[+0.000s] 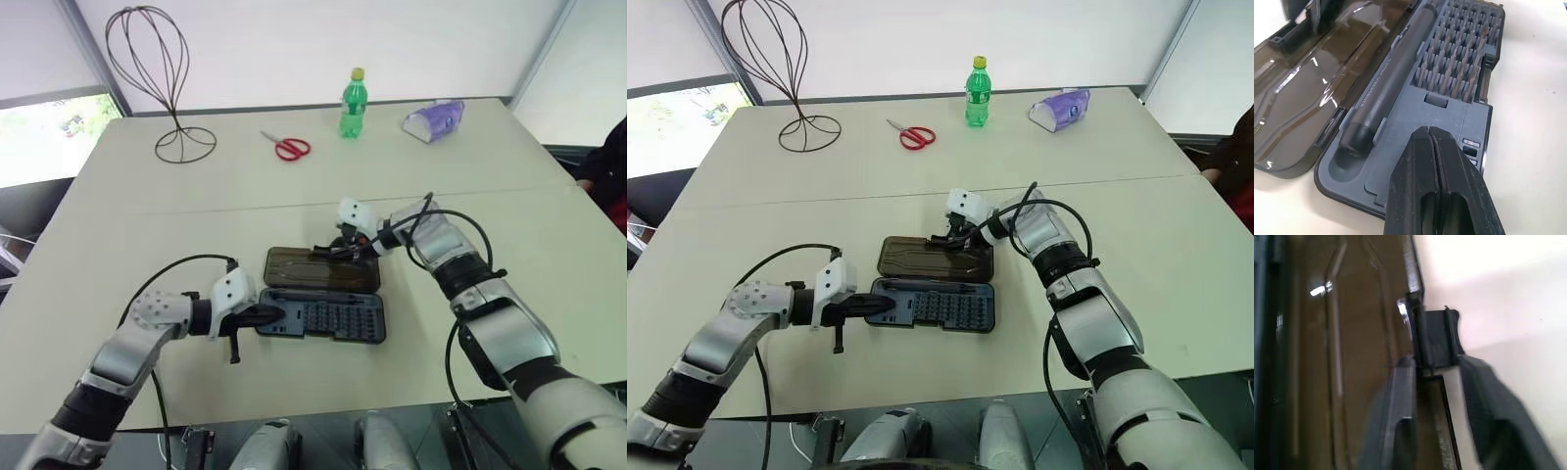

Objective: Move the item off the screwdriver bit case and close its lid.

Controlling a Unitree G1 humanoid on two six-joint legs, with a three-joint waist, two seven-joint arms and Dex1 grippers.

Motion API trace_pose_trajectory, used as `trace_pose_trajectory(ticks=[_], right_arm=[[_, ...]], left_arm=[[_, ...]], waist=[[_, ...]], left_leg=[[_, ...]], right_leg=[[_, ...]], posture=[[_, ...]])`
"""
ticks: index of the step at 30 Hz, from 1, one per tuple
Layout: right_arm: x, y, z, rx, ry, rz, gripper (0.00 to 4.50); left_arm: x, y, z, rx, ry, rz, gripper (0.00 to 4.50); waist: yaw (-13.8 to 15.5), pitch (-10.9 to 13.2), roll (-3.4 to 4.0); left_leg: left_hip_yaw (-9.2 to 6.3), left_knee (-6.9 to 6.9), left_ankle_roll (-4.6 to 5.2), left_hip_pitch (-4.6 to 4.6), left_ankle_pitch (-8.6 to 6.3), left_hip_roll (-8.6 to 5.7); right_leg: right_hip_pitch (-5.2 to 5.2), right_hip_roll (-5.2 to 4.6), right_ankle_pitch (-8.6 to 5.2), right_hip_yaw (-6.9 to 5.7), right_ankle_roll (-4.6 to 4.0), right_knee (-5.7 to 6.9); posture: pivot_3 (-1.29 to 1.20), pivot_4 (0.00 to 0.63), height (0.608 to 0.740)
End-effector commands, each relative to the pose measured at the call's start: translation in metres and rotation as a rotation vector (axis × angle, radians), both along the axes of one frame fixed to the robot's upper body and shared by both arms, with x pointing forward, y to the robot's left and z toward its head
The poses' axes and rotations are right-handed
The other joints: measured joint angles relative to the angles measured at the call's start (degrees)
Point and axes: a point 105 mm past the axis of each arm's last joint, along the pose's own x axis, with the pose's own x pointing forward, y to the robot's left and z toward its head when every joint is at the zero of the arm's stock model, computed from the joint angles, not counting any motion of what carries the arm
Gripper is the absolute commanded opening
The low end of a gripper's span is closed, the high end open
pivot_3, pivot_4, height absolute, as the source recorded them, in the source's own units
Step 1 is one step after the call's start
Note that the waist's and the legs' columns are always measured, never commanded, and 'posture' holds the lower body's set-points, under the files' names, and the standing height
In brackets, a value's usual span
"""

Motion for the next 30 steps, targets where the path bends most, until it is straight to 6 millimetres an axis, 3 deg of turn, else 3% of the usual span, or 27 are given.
trace_pose_trajectory(ticks=[1,2,8,16,20,24,30], right_arm=[[-0.015,-0.012,-0.043,-0.113,0.114,0.029,0.22],[-0.014,-0.013,-0.044,-0.120,0.102,0.028,0.05],[0.003,-0.001,-0.015,0.014,-0.023,0.000,0.05],[0.000,-0.006,-0.016,-0.031,-0.043,0.033,3.82],[0.004,-0.007,0.001,0.022,-0.067,0.008,3.82],[0.006,-0.024,0.021,0.097,-0.012,-0.069,3.82],[0.013,-0.042,0.020,0.092,0.009,-0.158,3.82]], left_arm=[[-0.008,0.007,-0.023,0.053,0.094,0.044,0.00],[-0.009,0.007,-0.023,0.050,0.095,0.050,0.00],[-0.011,0.007,-0.025,0.045,0.099,0.079,0.00],[0.001,0.006,-0.024,0.041,0.080,0.089,0.00],[0.000,0.007,-0.025,0.047,0.079,0.082,0.00],[-0.002,0.008,-0.027,0.053,0.085,0.075,0.00],[-0.004,0.008,-0.031,0.066,0.080,0.060,0.00]], waist=[[0.0,-0.2,0.05],[0.0,-0.4,0.06],[0.0,-0.5,0.07],[0.0,-0.5,0.11],[0.1,-0.4,0.19],[0.5,-0.3,0.29],[0.1,-0.2,0.37]], left_leg=[[-0.03,-0.04,0.00,0.04,0.00,0.02],[-0.01,-0.08,0.00,0.07,0.00,0.02],[0.01,-0.54,0.00,0.90,0.00,0.07],[0.09,-0.48,-0.03,0.90,0.02,0.10],[0.09,-0.49,-0.10,0.87,0.06,0.10],[0.07,-0.50,-0.10,0.77,0.06,0.10],[0.09,-0.68,-0.09,0.72,0.05,0.13]], right_leg=[[0.10,-0.02,0.00,0.02,0.00,-0.02],[0.10,0.00,0.00,0.04,0.00,-0.06],[0.73,0.03,-0.03,0.15,-0.05,-0.21],[0.71,0.04,-0.05,0.19,-0.08,-0.19],[0.66,0.04,-0.05,0.22,-0.08,-0.17],[0.58,0.03,-0.05,0.22,-0.09,-0.17],[0.45,0.02,-0.08,0.22,-0.13,-0.21]], posture=[[0.00,0.150,0.740],[0.00,0.150,0.740],[0.00,0.150,0.740],[0.00,0.150,0.740],[0.00,0.150,0.740],[0.00,0.150,0.740],[0.00,0.150,0.740]])
